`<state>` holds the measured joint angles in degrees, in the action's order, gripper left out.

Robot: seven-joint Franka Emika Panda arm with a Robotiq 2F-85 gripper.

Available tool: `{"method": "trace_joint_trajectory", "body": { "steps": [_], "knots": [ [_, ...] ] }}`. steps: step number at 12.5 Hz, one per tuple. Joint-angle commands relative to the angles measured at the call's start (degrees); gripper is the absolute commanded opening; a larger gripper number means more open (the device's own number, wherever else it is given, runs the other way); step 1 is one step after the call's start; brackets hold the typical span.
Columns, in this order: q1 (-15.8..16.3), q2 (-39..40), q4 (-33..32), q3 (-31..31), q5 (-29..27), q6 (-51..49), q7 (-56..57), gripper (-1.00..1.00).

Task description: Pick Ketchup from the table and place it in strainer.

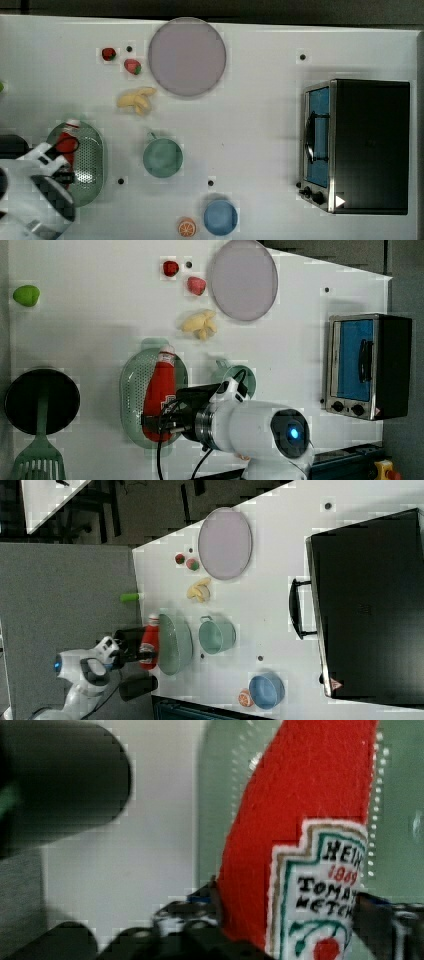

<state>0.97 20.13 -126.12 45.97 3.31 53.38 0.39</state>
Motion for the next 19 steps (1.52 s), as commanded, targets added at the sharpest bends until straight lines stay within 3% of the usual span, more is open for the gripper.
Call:
{"method": "trace_joint_trajectory", "body": {
  "steps": [1, 4, 9, 13, 19],
  "knots": [
    [-1.2, 1.3, -0.9, -1.6, 1.5, 4.4, -4.4, 0.94],
    [-2.3, -1.5, 0.0, -1.6, 1.4, 5.0, -5.2, 1.0],
    [-11.0, -13.8, 2.2, -4.1, 0.2, 3.8, -5.7, 1.0],
    [-16.8, -21.6, 7.2, -12.9, -0.2, -12.1, -5.1, 1.0],
    [-17.7, -24.9, 19.4, -27.8, -1.4, -37.3, 1.3, 1.0]
  ]
}}
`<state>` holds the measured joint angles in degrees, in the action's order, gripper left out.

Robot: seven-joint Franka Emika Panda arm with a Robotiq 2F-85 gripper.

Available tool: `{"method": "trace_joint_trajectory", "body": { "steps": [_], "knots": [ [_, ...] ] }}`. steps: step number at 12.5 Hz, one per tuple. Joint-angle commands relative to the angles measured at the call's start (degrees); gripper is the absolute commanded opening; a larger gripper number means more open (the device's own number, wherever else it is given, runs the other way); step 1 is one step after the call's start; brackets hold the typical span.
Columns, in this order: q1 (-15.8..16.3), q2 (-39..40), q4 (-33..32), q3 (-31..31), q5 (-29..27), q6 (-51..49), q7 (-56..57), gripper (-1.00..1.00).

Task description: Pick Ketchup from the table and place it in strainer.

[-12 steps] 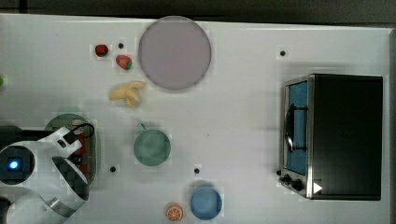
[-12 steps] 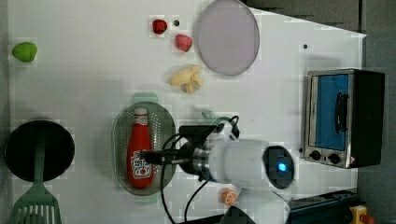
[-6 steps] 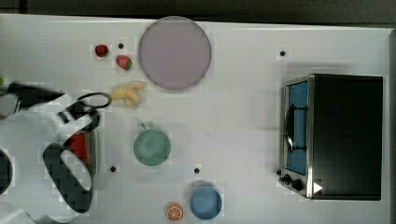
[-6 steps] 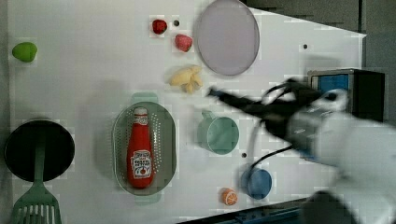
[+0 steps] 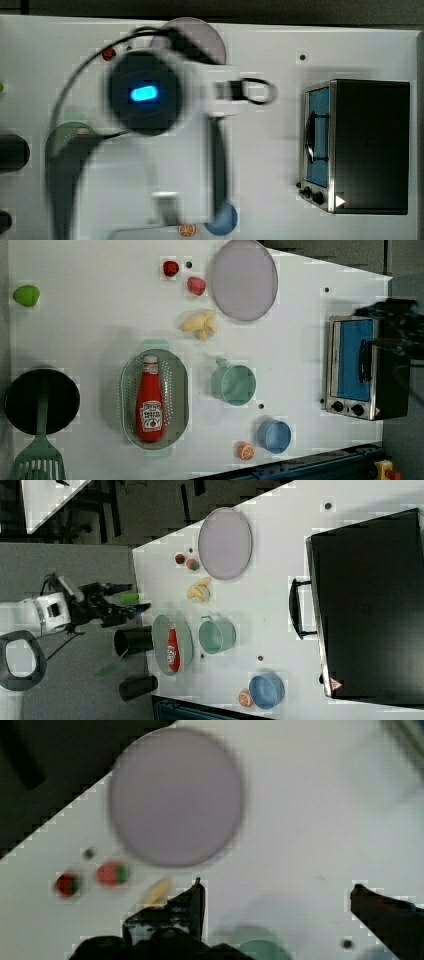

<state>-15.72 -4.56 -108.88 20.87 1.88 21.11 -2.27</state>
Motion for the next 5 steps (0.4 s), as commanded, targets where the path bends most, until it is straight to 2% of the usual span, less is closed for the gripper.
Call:
{"method": "trace_joint_trajectory", "body": {
  "steps": [1, 5],
  "knots": [
    [-1.0, -0.2, 3.6, -4.3, -0.6, -6.8, 5.0, 1.0],
    [-1.0, -0.3, 6.2, -7.7, -1.7, -13.2, 3.7, 1.0]
  ]
}}
